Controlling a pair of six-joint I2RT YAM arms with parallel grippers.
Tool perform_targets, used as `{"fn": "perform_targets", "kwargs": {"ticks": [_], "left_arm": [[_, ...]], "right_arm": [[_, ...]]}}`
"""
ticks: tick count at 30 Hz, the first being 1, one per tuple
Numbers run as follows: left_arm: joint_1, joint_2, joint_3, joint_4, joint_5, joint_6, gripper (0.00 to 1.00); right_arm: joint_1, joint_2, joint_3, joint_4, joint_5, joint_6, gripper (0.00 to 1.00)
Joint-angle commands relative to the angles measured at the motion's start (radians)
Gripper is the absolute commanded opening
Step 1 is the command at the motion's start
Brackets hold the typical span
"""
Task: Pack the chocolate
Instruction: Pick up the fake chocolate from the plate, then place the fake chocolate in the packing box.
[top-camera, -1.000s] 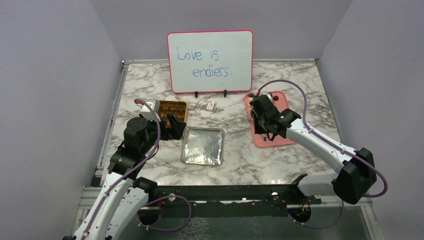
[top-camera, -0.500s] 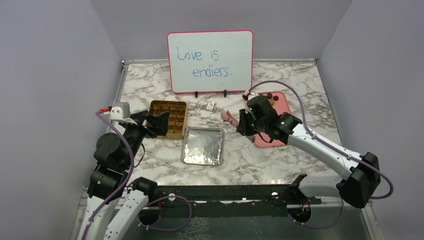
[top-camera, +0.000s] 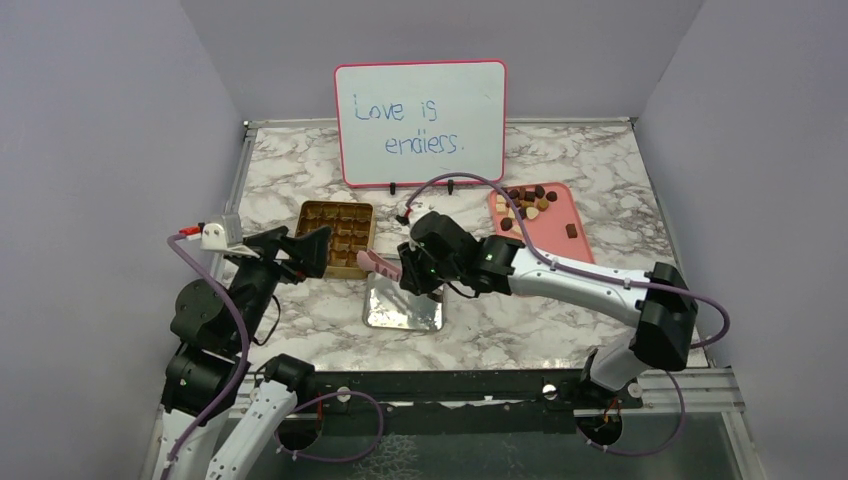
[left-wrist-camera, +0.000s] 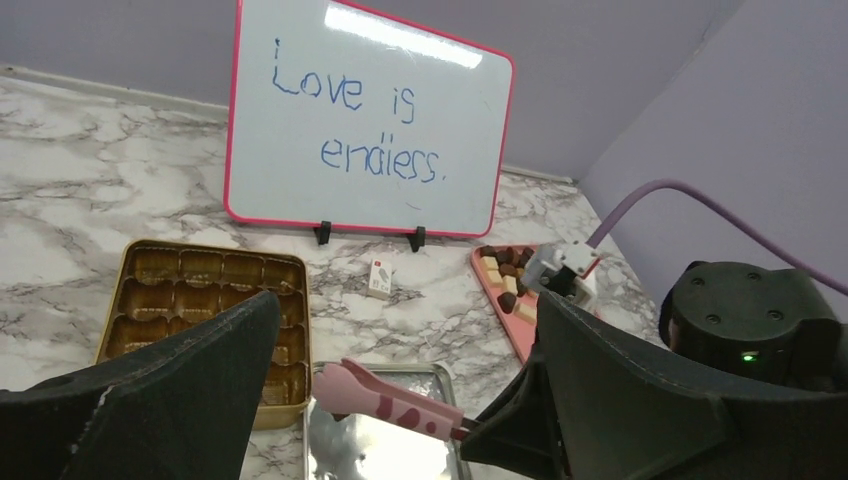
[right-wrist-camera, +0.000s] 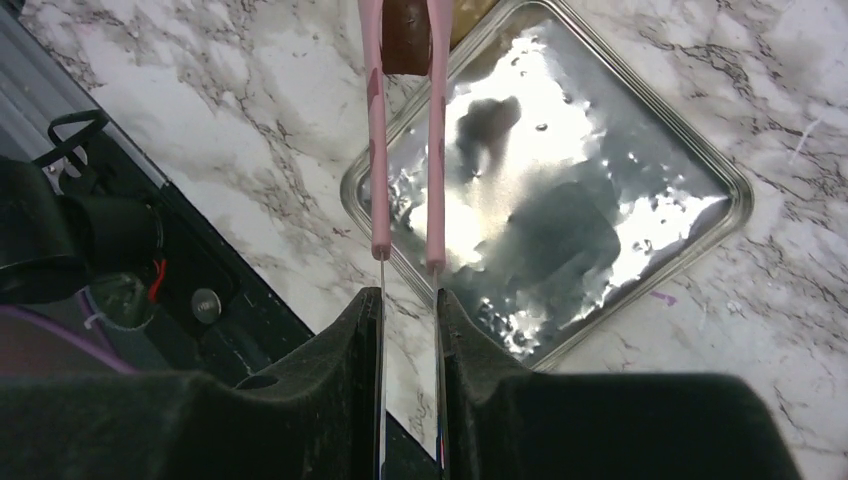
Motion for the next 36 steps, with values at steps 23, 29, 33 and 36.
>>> {"fn": "perform_targets", "kwargs": {"ticks": [23, 29, 33, 36], "left_arm": [[-0.007, 0.017, 0.077, -0.033, -0.010, -0.024, 0.99], [-0.007, 0.013, 0.076, -0.032, -0.022, -0.021, 0.99], [-0.008, 0.014, 0.077, -0.034, -0.024, -0.011, 0.99], [-0.008, 0.012, 0.076, -0.035, -0.025, -0.008, 0.99]], "right_arm": [[0.020, 0.190, 0.212, 0.052, 0.044, -0.047, 0.25], [0.020, 0.230, 0.227, 0.055, 0.052, -0.053, 0.25], [0.020, 0.263, 0.236, 0.054, 0.051, -0.052, 0.28], [0.020, 0.281, 0.245, 0.045, 0.056, -0.051, 0.30]]}}
